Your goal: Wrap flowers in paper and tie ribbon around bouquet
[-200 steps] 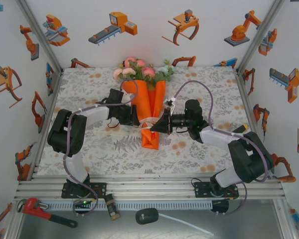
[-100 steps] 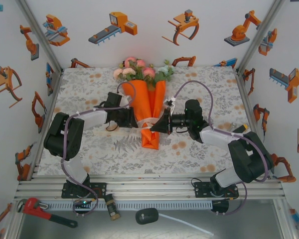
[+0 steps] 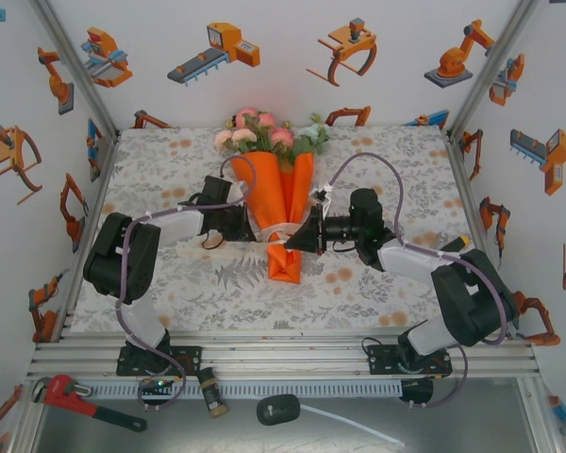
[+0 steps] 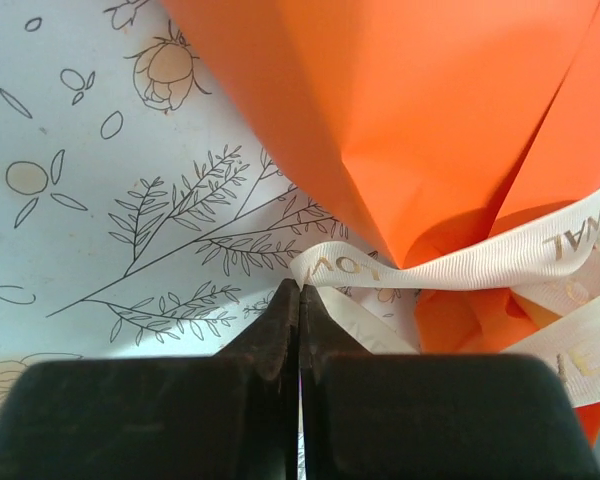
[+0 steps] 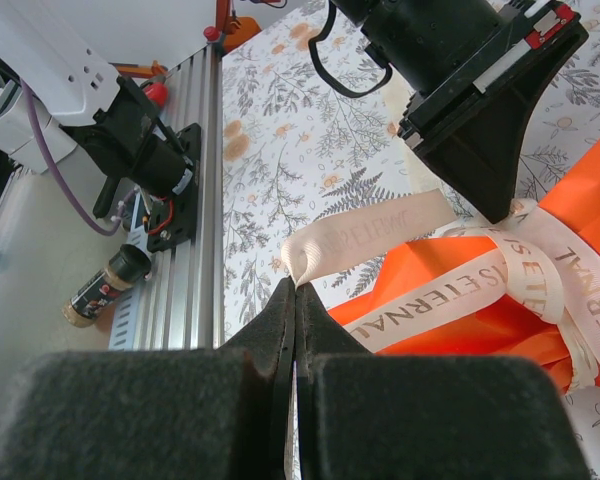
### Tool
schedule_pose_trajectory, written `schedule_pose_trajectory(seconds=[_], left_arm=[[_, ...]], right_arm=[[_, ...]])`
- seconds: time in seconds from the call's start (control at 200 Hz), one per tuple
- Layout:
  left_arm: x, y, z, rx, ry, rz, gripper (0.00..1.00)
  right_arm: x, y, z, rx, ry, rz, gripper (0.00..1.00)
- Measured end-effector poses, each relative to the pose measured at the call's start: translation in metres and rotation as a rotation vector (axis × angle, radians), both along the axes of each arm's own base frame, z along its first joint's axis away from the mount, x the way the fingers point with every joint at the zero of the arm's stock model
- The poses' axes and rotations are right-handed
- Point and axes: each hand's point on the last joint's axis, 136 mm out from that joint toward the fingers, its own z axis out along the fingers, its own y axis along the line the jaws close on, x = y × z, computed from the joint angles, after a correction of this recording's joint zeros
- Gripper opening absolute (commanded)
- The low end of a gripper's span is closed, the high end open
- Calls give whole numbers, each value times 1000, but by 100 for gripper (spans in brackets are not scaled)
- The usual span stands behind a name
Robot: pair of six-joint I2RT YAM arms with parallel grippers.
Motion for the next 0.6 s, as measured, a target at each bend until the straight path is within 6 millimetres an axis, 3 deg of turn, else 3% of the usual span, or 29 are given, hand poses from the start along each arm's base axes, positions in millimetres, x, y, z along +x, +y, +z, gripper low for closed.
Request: schedule_pose_trajectory(seconds=[0.195,0.335,0.431,0.601], left_arm=[[3,10,12,19,2,63,0],[17,21,57,-14,-38,152,0],[26,22,93,-60,-68,193,0],[9,35,123,-77,-42,278,0]], right_arm=[[9,0,0,-7,5,-48,0],[27,1,5,-25,15,-121,0],[50,4,10,-58,41,-202,0],[83,6,11,-102,94,-314,0]])
